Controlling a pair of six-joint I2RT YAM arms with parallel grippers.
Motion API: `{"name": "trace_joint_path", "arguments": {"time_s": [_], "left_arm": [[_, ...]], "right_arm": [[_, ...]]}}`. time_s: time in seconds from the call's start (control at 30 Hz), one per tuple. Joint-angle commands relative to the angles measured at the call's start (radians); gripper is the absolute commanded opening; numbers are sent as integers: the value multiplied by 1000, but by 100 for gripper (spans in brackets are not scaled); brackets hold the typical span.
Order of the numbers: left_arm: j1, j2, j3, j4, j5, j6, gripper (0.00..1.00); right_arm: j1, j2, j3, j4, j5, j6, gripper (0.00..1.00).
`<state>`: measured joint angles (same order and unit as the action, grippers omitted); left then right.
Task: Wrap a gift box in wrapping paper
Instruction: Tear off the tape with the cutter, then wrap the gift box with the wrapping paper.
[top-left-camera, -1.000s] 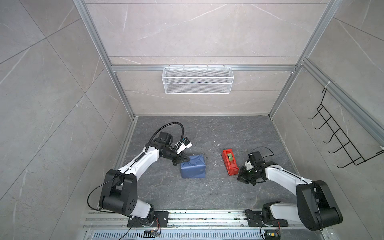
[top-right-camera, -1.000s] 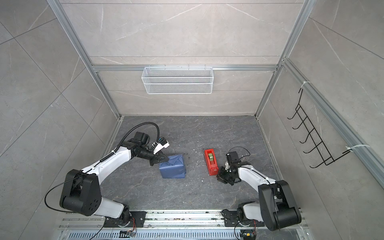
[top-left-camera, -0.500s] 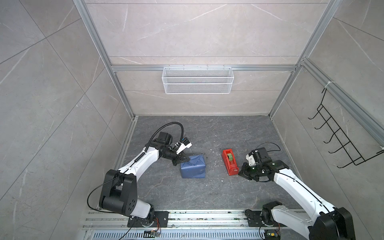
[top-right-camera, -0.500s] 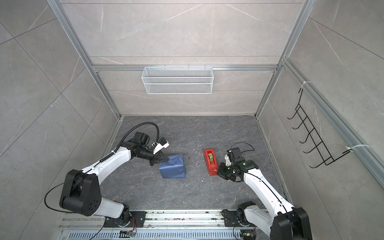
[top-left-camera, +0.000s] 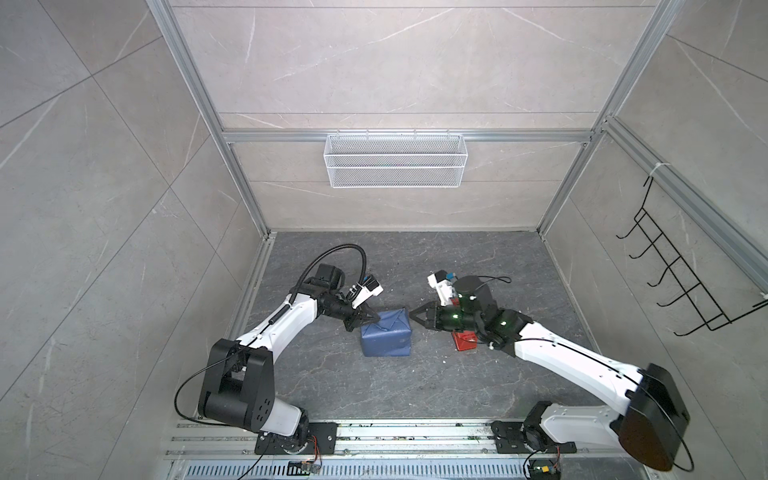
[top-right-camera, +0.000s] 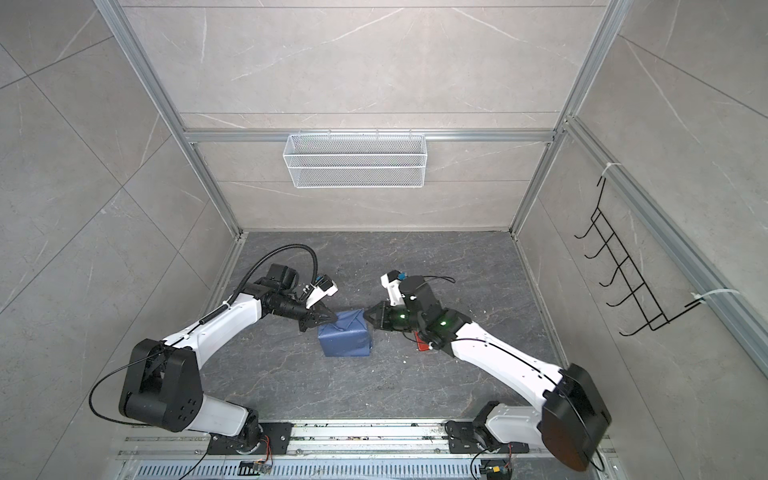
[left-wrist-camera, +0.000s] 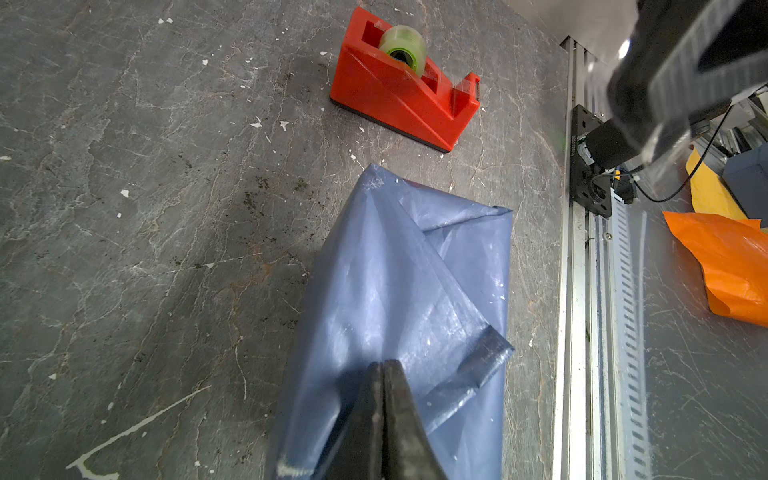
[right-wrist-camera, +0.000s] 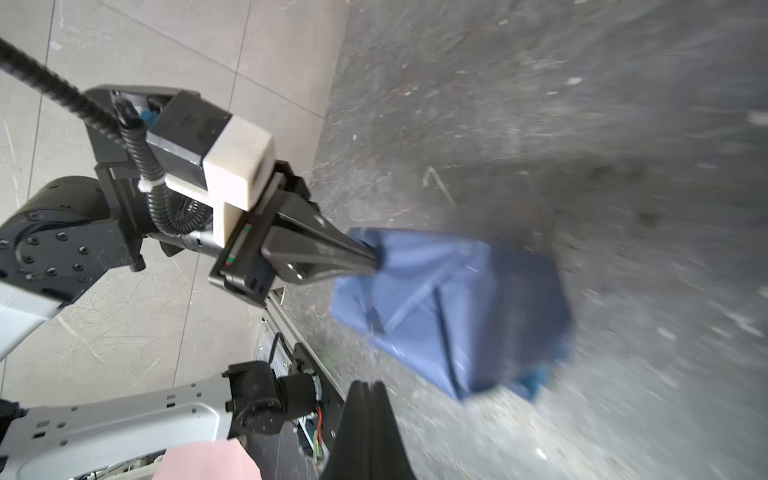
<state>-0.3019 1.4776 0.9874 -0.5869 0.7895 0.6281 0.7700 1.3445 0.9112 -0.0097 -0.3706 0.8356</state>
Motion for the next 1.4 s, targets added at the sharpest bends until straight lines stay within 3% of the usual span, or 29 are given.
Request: {"name": "trace_joint_path", "arguments": {"time_s": [0.0, 0.23, 0.63, 0.97, 1.2, 1.37], "left_arm": [[3, 35, -37, -149, -115, 4, 7], [3, 40, -31, -151, -111, 2, 7], [2, 36, -51, -130, -112, 7, 7], [3, 28, -40, -146, -108, 4, 7], [3, 29, -40, -145, -110, 7, 6], [2, 33, -54, -132, -118, 16, 6]], "right_arm": [[56, 82, 28, 177, 62, 74, 0], [124, 165, 20, 211, 80, 111, 0], [147, 243, 43, 113, 189, 1, 0], [245, 275, 112, -103, 442, -142, 0], [362, 315, 85, -114, 676, -279, 0], [382, 318, 22, -35, 745, -320, 5]]}}
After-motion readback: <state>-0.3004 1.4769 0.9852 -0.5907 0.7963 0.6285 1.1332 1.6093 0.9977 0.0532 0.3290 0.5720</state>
